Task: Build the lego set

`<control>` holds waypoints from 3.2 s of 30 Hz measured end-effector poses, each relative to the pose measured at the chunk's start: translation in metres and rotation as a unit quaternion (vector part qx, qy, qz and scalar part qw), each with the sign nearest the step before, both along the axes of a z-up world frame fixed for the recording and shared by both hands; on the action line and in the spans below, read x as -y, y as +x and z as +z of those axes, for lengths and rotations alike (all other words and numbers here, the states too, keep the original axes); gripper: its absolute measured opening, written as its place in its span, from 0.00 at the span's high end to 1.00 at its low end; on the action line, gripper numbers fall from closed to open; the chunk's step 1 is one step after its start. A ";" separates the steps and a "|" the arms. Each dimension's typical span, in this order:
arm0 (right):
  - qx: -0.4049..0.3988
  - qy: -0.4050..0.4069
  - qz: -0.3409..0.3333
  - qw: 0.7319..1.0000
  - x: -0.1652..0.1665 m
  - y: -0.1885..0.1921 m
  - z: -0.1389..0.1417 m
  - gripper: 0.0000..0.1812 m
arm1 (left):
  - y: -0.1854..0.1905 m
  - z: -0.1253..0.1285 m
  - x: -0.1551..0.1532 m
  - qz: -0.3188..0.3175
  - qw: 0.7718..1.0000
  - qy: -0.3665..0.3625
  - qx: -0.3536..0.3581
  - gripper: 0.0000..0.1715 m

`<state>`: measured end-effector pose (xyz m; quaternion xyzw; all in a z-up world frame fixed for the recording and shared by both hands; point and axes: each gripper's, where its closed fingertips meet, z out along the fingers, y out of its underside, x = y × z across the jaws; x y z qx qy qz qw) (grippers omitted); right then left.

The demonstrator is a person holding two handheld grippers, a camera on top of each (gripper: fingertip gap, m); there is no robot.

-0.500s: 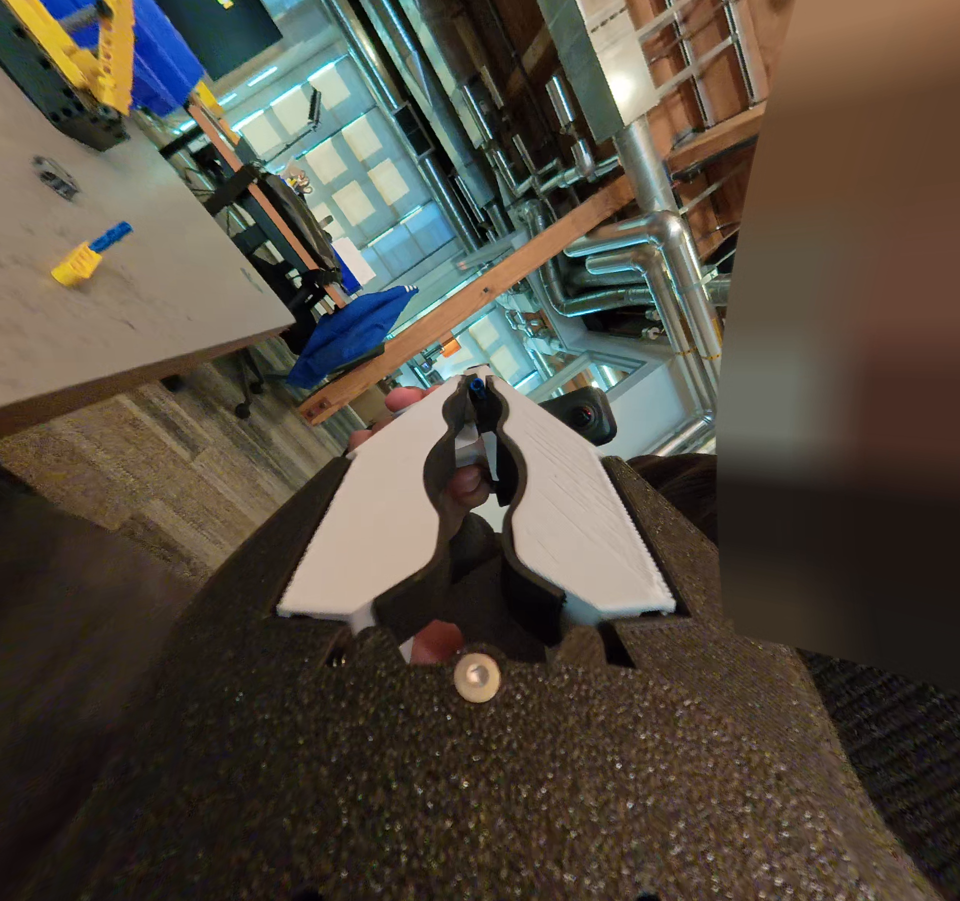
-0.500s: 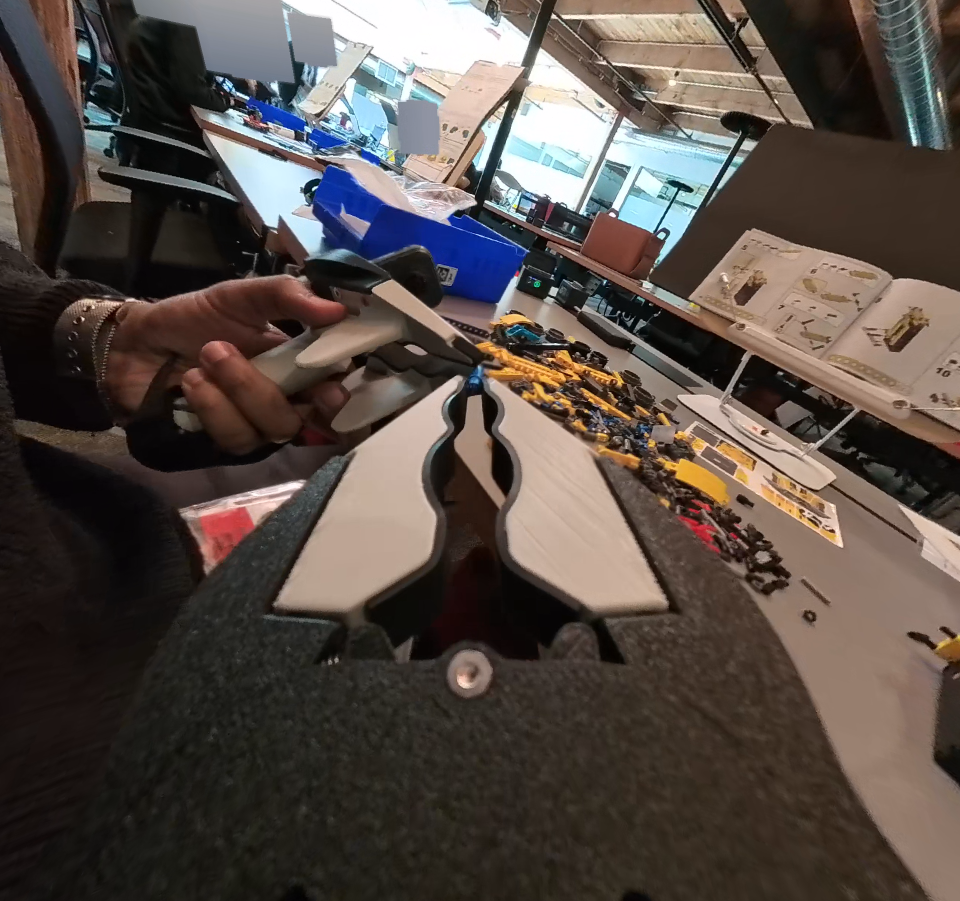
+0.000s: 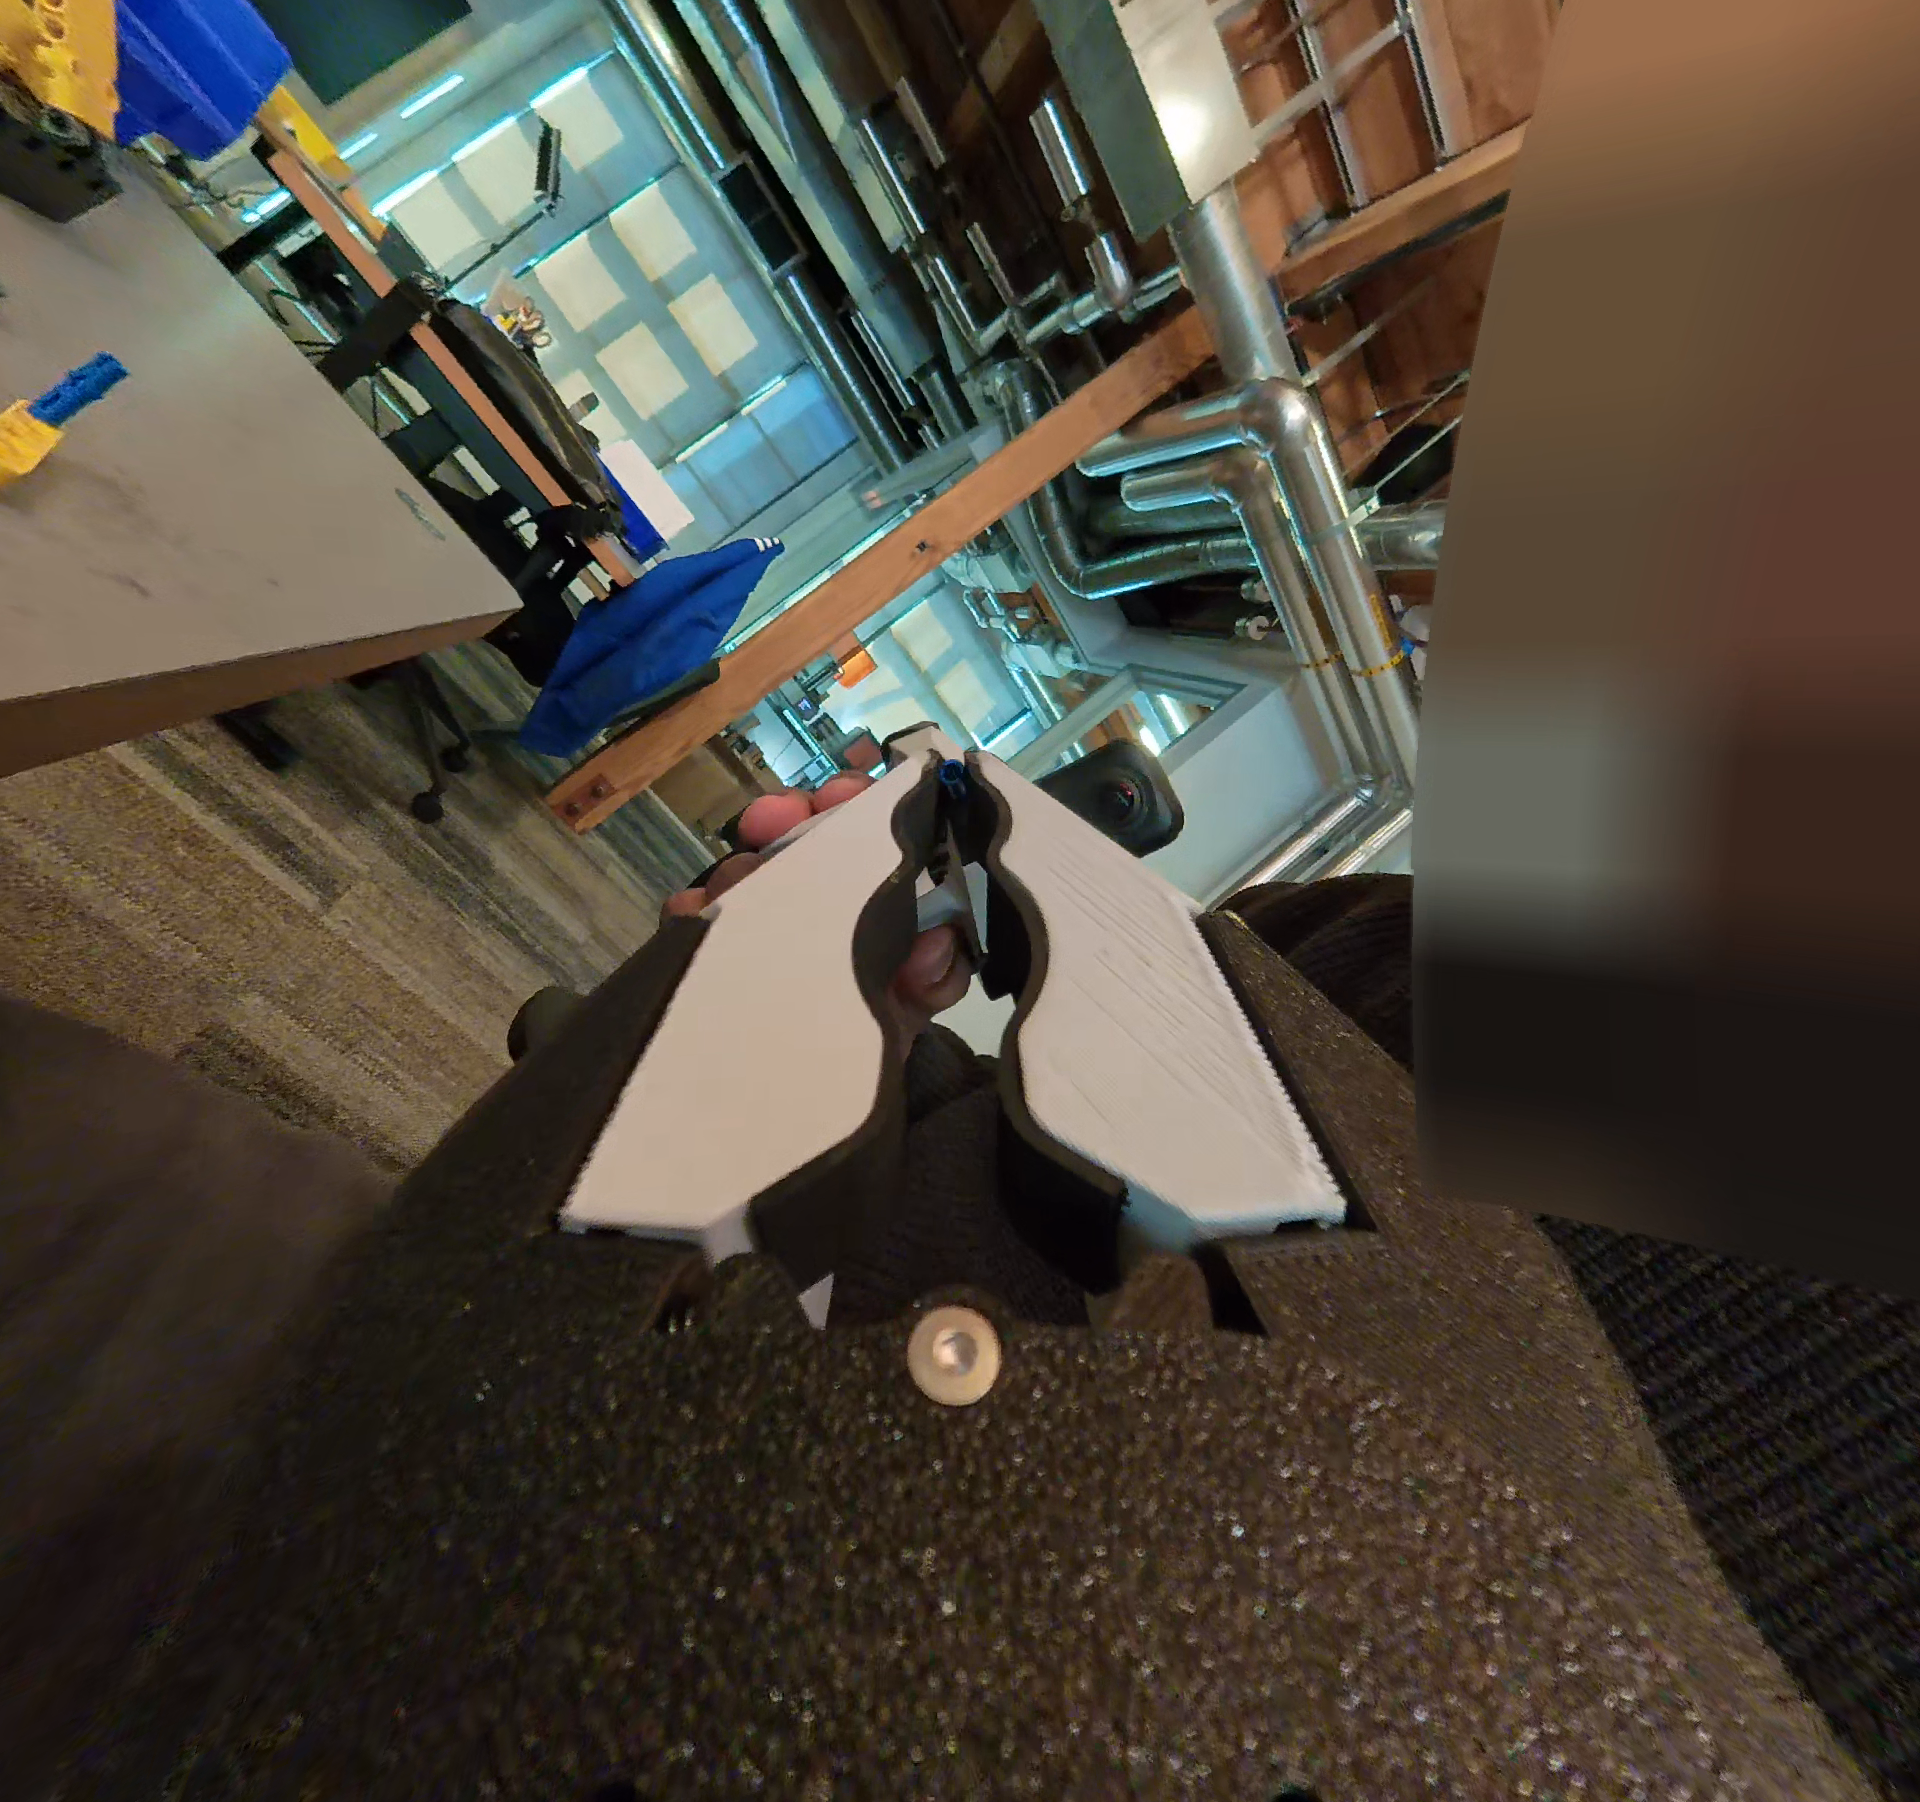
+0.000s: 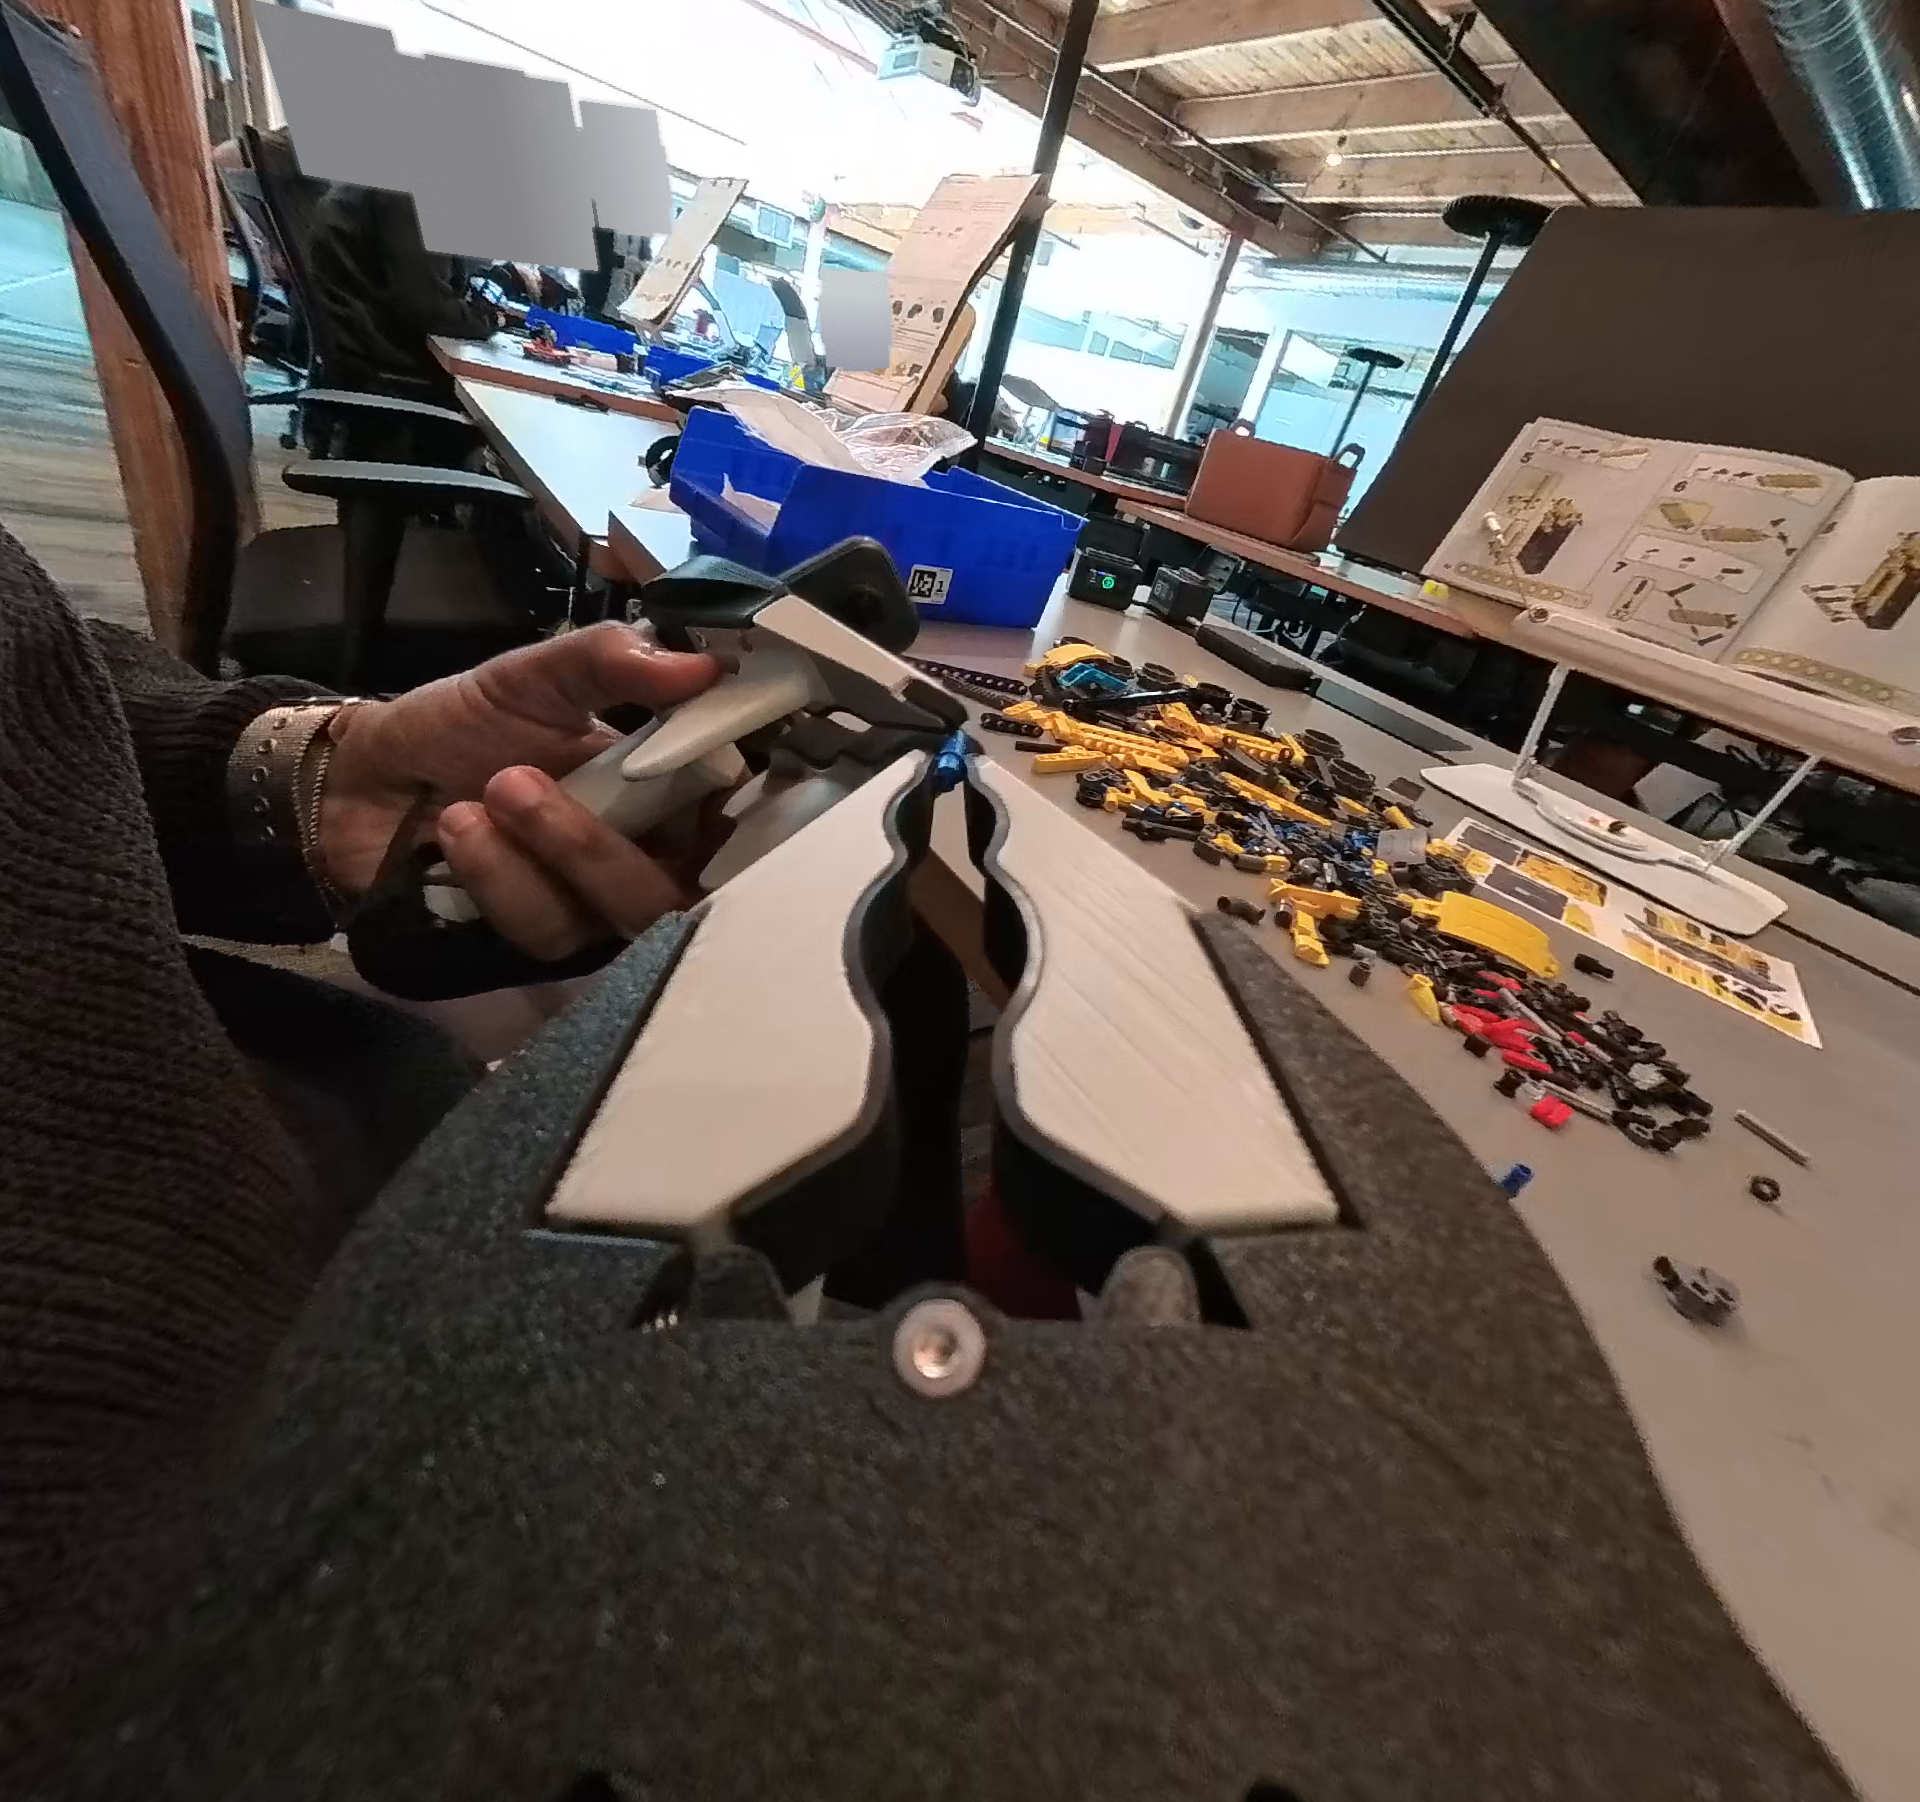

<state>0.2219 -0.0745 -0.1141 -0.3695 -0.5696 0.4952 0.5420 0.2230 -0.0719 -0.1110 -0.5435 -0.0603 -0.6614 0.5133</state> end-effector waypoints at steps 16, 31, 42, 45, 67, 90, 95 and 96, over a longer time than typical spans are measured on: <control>0.026 0.108 -0.023 0.994 -0.010 -0.007 -0.019 0.91 | -0.002 -0.022 -0.011 -0.012 0.998 -0.056 0.026 0.98; 0.061 0.101 0.009 0.993 -0.009 -0.006 -0.026 0.97 | 0.000 -0.027 -0.011 -0.021 0.997 -0.063 0.029 0.98; 0.348 -0.029 0.041 0.936 -0.045 -0.019 -0.082 0.97 | -0.062 -0.052 -0.013 0.177 0.970 -0.070 -0.154 0.97; 0.426 -0.007 0.025 0.905 -0.081 -0.025 -0.073 0.97 | -0.068 -0.064 -0.009 0.197 0.957 -0.076 -0.201 0.97; 0.665 0.234 0.142 0.695 -0.146 -0.043 -0.103 0.98 | -0.073 -0.076 -0.007 0.149 0.975 -0.089 -0.136 0.98; 0.630 0.263 0.218 0.698 -0.145 -0.043 -0.104 0.98 | -0.069 -0.078 -0.006 0.128 0.979 -0.090 -0.130 0.98; 0.622 0.252 0.226 0.706 -0.144 -0.042 -0.105 0.98 | -0.066 -0.080 -0.007 0.120 0.980 -0.094 -0.130 0.98; 0.624 0.239 0.225 0.709 -0.144 -0.043 -0.105 0.98 | -0.066 -0.081 -0.007 0.120 0.980 -0.094 -0.130 0.98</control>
